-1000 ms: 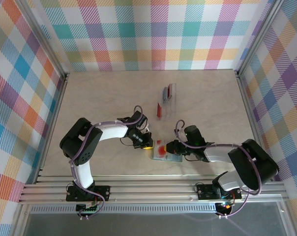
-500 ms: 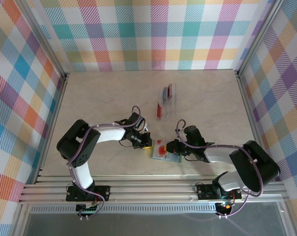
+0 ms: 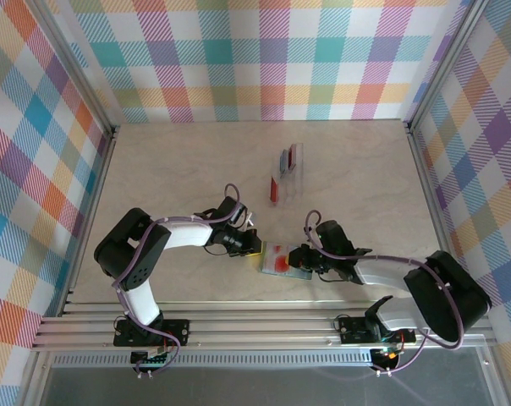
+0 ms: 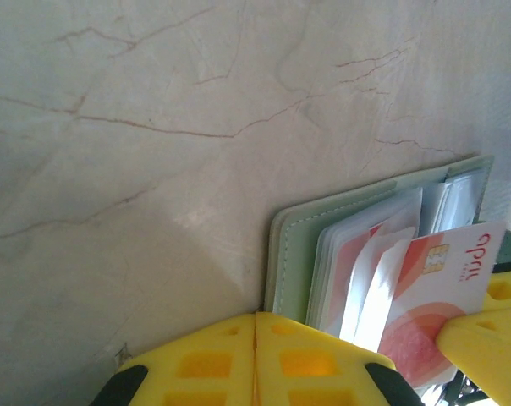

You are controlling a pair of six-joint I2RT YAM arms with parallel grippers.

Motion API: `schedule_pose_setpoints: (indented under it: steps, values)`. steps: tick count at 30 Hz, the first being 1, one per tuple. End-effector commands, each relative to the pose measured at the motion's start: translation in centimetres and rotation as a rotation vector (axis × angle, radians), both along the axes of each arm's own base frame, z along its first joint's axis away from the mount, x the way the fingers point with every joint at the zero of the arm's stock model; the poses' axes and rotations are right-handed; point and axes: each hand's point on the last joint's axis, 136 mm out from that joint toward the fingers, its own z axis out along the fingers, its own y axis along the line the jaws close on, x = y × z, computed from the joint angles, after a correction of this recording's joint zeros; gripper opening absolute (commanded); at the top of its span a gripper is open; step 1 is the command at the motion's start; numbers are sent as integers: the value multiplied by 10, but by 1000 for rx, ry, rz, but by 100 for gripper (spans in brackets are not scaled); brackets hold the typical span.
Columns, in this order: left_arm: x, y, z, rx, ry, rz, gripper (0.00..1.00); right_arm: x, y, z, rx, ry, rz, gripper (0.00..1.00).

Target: Put the credit cards into the card holder

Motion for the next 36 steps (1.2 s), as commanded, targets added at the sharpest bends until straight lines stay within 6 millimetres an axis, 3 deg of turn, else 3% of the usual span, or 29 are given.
schedule_pose_setpoints:
  steps: [1, 22, 36]
  values:
    - [3, 32, -25, 136, 4, 82, 9, -8, -4, -18, -47, 54, -8, 0]
    - [-14, 30, -37, 141, 30, 76, 9, 3, 19, -28, -89, 36, -15, 0]
    - [-17, 32, -39, 139, 32, 85, 9, 0, 4, -15, -136, 8, -116, 0]
